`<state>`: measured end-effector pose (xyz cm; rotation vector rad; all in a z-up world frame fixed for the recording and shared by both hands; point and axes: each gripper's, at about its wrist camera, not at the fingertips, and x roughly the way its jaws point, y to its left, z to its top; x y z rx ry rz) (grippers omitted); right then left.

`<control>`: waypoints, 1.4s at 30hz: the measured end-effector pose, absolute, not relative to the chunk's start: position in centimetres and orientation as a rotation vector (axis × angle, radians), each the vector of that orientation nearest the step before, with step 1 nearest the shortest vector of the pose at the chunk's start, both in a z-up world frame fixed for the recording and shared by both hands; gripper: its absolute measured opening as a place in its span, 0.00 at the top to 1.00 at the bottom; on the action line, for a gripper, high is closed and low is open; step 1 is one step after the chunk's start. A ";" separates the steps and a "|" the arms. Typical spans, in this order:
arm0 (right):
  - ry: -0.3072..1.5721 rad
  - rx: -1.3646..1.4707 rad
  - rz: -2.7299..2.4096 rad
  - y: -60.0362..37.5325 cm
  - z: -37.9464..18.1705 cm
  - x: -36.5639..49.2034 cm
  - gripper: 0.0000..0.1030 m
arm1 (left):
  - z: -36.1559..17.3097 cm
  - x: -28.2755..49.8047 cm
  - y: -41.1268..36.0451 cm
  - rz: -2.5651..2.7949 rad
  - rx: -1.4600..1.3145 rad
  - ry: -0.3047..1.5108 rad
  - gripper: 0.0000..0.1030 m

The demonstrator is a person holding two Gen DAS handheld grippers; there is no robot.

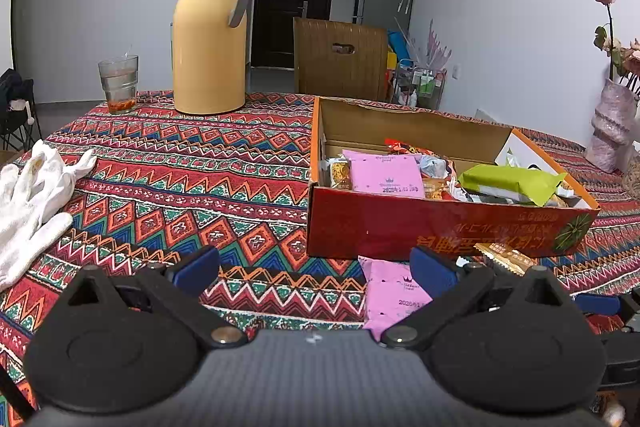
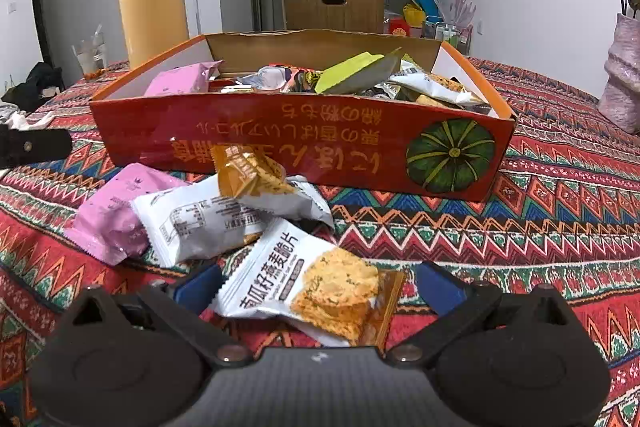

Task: Organize snacks
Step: 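Grasp a white cracker packet with the right gripper and lift it, then grasp a pink snack packet with the left gripper while the right holds the cracker packet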

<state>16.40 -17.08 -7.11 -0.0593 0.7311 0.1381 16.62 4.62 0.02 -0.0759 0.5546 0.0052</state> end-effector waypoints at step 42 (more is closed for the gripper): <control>0.435 0.117 0.120 -21.1 -5.1 11.9 0.58 | -2.7 19.1 0.4 -0.092 0.070 0.765 0.00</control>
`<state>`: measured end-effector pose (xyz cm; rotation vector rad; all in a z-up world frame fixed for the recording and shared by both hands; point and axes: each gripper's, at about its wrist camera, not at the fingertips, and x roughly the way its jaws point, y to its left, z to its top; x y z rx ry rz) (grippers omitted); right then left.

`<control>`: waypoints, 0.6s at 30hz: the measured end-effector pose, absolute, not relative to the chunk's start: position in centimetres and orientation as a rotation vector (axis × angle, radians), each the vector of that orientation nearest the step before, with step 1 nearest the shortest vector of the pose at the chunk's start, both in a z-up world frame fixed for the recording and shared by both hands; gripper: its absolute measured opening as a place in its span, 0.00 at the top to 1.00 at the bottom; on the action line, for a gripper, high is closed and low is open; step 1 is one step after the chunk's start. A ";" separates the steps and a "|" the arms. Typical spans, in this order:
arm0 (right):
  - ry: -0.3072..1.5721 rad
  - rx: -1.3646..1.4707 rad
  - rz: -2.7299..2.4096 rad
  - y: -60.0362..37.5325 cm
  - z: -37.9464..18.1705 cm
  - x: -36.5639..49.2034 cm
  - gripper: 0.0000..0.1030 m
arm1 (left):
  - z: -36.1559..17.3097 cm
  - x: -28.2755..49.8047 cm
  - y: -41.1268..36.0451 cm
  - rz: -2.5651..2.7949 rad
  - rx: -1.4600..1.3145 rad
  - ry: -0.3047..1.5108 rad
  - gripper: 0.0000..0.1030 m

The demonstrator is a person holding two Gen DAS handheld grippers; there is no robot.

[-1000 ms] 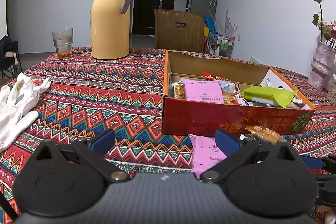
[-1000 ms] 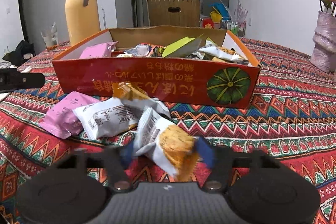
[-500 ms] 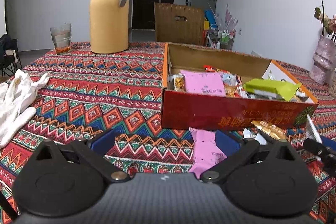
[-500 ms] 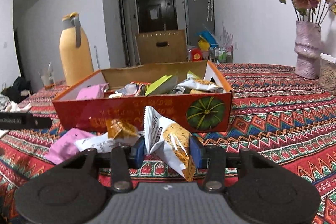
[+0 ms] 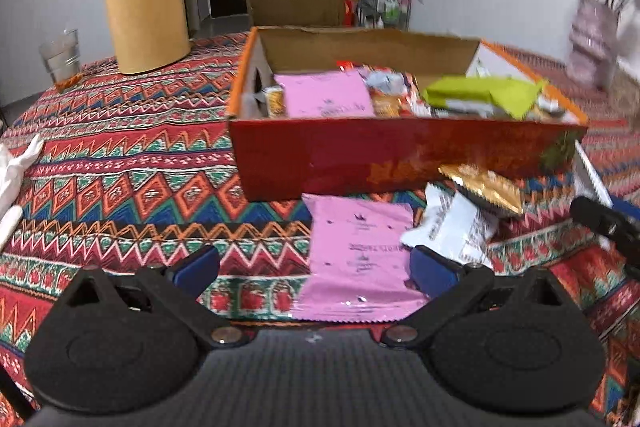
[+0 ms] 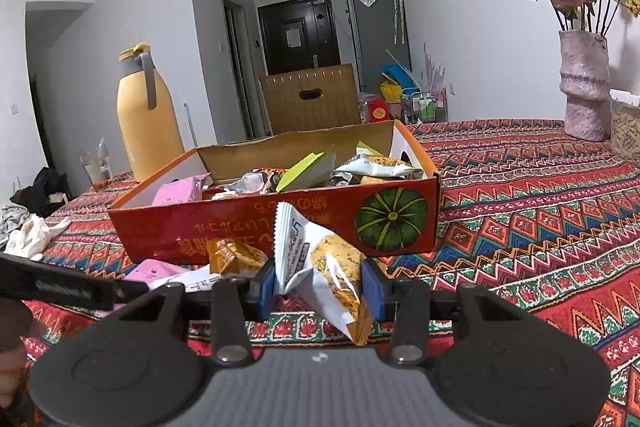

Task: Organize snacks
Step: 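Grasp a pink snack packet with the left gripper while the right holds the cracker packet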

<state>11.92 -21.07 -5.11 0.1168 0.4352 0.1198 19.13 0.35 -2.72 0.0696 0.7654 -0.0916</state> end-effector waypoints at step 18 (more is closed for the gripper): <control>0.404 0.117 0.154 -20.9 -4.9 11.2 0.58 | -4.4 21.4 -1.7 -0.078 0.055 0.818 0.00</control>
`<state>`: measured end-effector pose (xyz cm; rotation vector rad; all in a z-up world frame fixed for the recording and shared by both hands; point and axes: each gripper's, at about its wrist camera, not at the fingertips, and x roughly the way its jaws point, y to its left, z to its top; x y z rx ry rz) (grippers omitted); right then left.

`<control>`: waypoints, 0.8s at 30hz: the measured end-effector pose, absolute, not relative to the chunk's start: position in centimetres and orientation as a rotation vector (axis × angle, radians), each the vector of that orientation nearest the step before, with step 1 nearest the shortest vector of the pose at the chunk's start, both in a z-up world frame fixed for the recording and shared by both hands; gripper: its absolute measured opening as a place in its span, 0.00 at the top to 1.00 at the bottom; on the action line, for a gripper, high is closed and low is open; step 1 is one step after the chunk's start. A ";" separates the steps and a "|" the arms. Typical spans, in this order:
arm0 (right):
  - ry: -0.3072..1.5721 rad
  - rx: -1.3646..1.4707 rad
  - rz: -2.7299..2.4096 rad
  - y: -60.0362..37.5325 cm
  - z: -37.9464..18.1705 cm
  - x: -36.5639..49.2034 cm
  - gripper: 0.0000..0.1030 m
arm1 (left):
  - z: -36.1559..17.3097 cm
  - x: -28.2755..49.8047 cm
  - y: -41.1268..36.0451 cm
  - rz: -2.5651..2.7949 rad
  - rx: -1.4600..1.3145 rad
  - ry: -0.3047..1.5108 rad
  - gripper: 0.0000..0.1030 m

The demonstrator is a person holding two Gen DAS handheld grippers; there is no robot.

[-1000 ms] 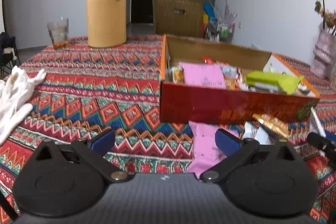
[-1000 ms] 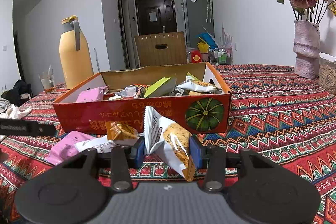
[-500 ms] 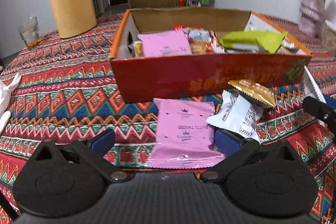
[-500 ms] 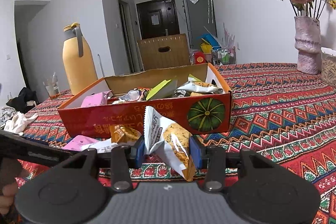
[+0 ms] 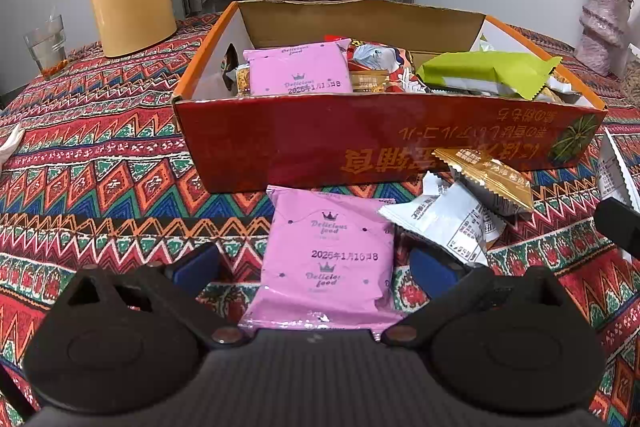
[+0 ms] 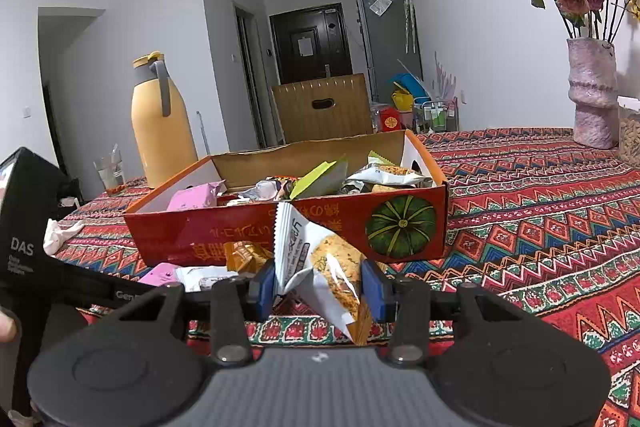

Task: Organize snacks
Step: 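Grasp a pink snack packet with the left gripper while the right holds the cracker packet, then carry the pink packet and cracker packet over the box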

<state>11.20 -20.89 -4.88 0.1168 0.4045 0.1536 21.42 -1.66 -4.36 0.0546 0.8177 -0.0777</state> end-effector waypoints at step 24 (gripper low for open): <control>0.402 0.104 0.147 -20.7 -5.0 11.3 0.58 | -0.3 18.0 -0.7 -0.111 0.033 0.684 0.39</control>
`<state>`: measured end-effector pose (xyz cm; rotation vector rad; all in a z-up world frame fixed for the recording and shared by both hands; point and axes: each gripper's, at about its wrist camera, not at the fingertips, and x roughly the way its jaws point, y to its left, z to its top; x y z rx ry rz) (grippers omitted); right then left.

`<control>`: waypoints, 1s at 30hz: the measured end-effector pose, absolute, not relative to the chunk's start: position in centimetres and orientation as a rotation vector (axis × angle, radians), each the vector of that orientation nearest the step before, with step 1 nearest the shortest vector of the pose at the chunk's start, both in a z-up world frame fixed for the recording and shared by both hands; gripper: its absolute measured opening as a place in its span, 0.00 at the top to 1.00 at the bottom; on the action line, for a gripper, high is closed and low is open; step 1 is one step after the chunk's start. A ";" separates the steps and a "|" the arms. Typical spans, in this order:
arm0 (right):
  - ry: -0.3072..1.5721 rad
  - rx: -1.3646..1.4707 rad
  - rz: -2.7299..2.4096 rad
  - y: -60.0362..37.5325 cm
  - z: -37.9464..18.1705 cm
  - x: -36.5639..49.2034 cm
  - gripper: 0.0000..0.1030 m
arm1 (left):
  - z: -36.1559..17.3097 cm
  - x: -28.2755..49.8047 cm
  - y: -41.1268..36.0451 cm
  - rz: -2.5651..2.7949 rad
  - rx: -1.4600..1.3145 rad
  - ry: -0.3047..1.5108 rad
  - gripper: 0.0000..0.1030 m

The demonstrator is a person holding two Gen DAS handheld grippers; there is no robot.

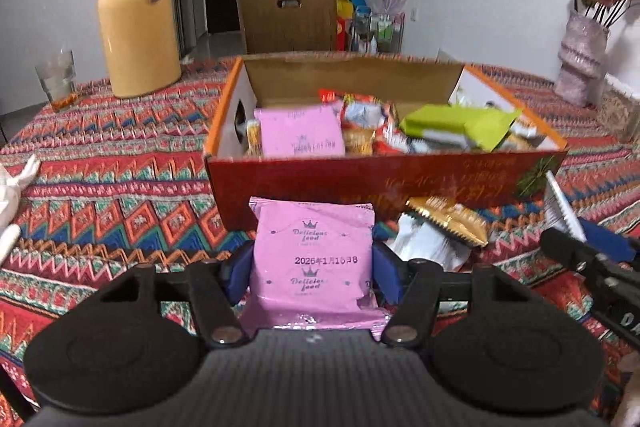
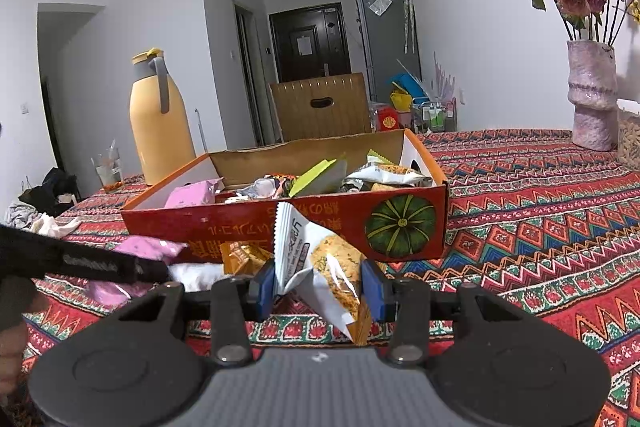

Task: Organize snacks
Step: 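Carry the pink packet and cracker packet over the box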

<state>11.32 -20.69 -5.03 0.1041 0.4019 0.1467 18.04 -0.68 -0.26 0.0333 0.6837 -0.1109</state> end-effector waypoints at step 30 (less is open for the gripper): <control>0.180 -0.014 0.114 -19.3 4.1 16.8 0.58 | 7.6 21.0 -3.0 -0.100 -0.019 0.460 0.39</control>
